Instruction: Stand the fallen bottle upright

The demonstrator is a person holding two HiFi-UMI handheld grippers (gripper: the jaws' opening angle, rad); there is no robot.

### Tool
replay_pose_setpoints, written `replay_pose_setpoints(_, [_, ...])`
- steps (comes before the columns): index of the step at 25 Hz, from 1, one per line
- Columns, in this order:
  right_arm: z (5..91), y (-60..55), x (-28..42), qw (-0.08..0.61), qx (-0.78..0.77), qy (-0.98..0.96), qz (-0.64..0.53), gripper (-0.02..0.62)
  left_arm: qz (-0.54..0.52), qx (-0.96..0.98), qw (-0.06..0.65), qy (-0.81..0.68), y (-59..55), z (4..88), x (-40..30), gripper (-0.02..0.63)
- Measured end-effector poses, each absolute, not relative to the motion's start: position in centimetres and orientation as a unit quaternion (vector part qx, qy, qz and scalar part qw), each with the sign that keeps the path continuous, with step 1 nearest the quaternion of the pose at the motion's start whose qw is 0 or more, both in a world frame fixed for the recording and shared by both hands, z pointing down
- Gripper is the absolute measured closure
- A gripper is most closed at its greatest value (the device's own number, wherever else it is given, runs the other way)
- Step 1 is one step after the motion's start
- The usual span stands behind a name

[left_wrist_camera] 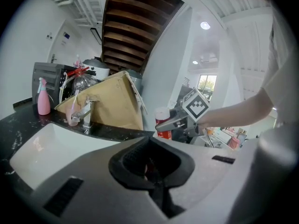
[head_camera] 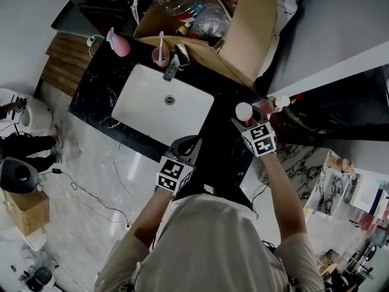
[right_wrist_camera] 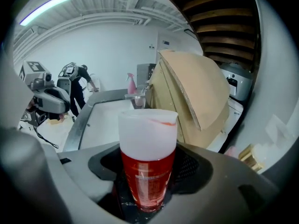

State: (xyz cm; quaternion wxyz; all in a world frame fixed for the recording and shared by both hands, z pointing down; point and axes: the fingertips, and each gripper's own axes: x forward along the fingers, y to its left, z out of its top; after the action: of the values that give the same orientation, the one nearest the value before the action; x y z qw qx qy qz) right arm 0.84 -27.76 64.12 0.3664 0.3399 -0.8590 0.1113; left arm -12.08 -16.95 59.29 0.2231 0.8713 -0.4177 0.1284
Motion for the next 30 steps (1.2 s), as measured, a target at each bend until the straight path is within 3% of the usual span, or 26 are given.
replay_pose_setpoints(30, [62.8, -33.7, -2.7, 0.201, 0.436, -0.871, 0.106, 0.291, 0.149, 0.880, 0.225, -0.390, -19.7, 60.8, -12.9, 0.600])
